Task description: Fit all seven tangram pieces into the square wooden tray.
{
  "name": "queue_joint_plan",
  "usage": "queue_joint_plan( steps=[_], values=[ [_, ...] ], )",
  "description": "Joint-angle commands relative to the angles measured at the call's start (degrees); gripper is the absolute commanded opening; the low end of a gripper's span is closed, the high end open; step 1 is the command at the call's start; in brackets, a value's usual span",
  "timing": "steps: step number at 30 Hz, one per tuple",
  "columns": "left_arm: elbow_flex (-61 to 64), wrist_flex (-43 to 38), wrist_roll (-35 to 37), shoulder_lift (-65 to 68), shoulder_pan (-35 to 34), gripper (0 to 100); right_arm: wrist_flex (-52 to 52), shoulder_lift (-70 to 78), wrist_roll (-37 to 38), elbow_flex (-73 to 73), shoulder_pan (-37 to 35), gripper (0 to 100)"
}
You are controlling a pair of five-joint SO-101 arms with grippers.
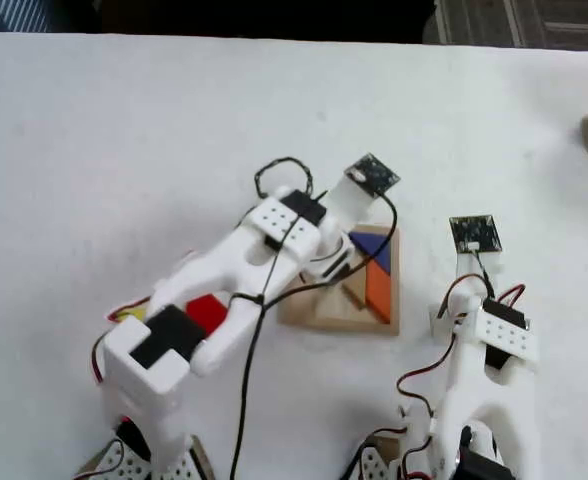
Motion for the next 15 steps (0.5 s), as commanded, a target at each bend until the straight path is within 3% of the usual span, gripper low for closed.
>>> queue_joint_plan(
  steps=[1,5,10,15],
  values=[
    [-6.59,5.8,-0.53,-0.66,-0.92,18,0.66,-2.15,0.53,-0.35,-0.4,1.9],
    [-7.47,8.18,-0.35,-0.66,-0.66,17,0.66,-2.15,0.53,-0.35,-0.4,1.9],
    [-5.1,8.18,-0.79,-0.66,-0.48,1,0.66,-2.15,0.53,-0.35,-0.4,1.9],
    [0.35,7.82,-0.79,-0.57,1.98,2,0.66,-2.15,0.53,-0.35,-0.4,1.9]
  ],
)
